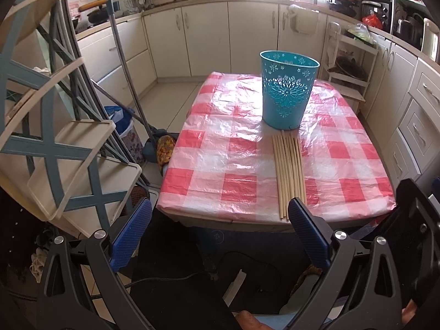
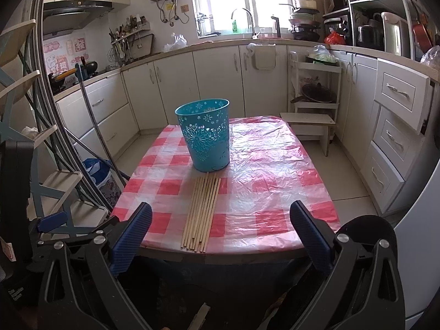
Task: Organize utensils
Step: 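Move both grippers toward the wooden chopsticks beside the teal bin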
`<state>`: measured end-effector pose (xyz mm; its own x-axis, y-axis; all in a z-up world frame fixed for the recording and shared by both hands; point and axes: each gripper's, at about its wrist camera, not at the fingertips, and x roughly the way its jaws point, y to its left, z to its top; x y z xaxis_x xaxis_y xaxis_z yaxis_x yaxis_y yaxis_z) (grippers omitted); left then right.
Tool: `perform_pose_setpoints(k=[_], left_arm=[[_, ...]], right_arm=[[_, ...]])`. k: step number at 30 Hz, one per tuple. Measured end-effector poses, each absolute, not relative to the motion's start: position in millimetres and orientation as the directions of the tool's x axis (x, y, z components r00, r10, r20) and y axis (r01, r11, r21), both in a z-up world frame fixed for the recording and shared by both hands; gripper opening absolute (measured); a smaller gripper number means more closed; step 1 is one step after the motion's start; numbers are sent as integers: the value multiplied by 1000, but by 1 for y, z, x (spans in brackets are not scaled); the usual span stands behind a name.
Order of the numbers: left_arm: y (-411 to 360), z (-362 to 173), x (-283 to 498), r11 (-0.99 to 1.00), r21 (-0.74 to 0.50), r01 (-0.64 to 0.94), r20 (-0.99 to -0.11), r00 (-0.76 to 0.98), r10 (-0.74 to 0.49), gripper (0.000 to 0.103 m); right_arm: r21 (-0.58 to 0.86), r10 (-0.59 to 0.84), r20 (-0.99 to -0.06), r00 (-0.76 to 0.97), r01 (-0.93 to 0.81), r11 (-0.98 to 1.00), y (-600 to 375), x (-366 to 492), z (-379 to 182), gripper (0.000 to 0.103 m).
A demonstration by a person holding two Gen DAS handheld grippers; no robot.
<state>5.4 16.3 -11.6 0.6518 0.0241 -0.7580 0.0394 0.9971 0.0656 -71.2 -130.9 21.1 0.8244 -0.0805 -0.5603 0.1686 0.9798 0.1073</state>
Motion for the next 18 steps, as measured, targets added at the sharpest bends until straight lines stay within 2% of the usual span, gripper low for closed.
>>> perform_pose_setpoints(k=[6,8,10,13,18], left_arm=[[20,-37,39,998,52,35,-788,616,19,95],[23,-45,49,999,38,37,-800,600,8,95],[25,-52,58,999,37,28,-809,588,13,95],[25,-63,72,998,55,19,-820,571,34,95],[23,-77,87,997,74,16,-833,550,53,95]], right_arm=[[94,-44,-657,753,139,986,-141,-8,-27,96],[79,-40,-689,724,129,989,-146,17,-46,88],[121,8,-742,670,121,985,-152,38,-67,67],[180,68,-790,609,124,976,-158,62,-94,50],[191,90,-804,588,113,975,-154,83,-110,49]])
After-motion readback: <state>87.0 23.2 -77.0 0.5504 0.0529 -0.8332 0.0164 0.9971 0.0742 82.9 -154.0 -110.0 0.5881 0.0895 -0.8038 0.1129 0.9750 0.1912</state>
